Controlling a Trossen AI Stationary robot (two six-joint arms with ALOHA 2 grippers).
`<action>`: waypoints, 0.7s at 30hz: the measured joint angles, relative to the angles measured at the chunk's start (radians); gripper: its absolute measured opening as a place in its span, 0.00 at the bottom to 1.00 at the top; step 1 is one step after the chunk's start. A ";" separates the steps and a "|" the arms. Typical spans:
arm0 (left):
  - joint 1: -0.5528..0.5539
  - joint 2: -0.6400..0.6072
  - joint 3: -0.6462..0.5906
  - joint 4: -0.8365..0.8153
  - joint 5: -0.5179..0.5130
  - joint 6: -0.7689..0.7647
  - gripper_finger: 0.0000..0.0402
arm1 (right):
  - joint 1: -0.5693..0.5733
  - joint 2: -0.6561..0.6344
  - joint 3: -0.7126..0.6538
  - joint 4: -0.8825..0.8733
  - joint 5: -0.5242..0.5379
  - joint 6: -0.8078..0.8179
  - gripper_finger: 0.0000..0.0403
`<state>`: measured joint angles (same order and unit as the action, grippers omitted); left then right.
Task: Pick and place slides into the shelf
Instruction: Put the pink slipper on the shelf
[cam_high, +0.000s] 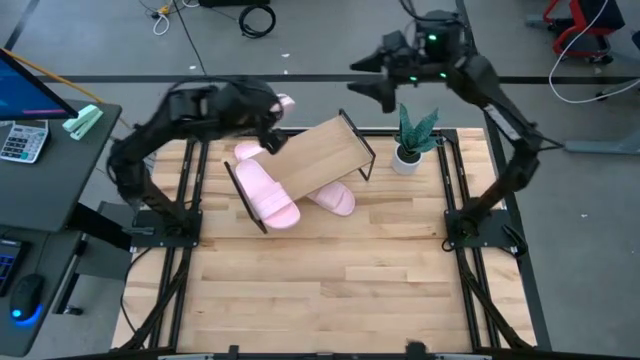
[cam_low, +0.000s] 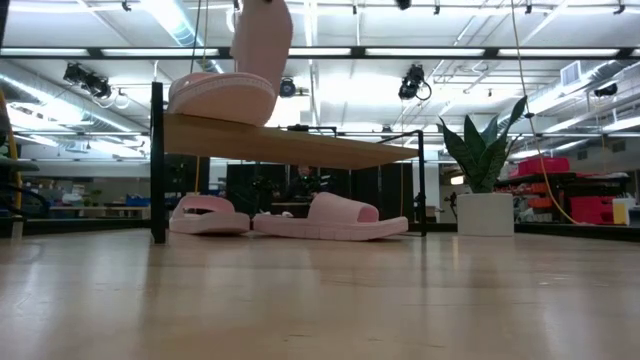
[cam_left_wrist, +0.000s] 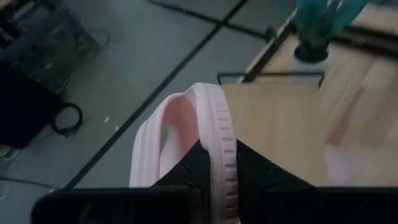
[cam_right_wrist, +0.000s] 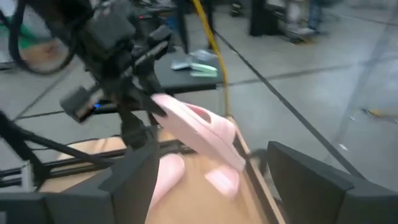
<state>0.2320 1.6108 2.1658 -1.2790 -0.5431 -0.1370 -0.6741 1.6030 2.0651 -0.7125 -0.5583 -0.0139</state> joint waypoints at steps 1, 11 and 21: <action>0.000 0.014 0.000 -0.008 -0.001 0.002 0.13 | 0.007 -0.022 0.000 -0.025 0.027 0.014 0.75; -0.075 0.088 0.000 -0.058 -0.001 -0.025 0.11 | 0.038 -0.174 0.000 -0.135 0.108 0.085 0.70; -0.148 0.150 0.001 -0.118 -0.080 -0.162 0.11 | 0.038 -0.225 0.000 -0.265 0.098 0.012 0.68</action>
<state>0.0843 1.7607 2.1666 -1.3968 -0.6227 -0.2986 -0.6362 1.3783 2.0647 -0.9776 -0.4605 -0.0017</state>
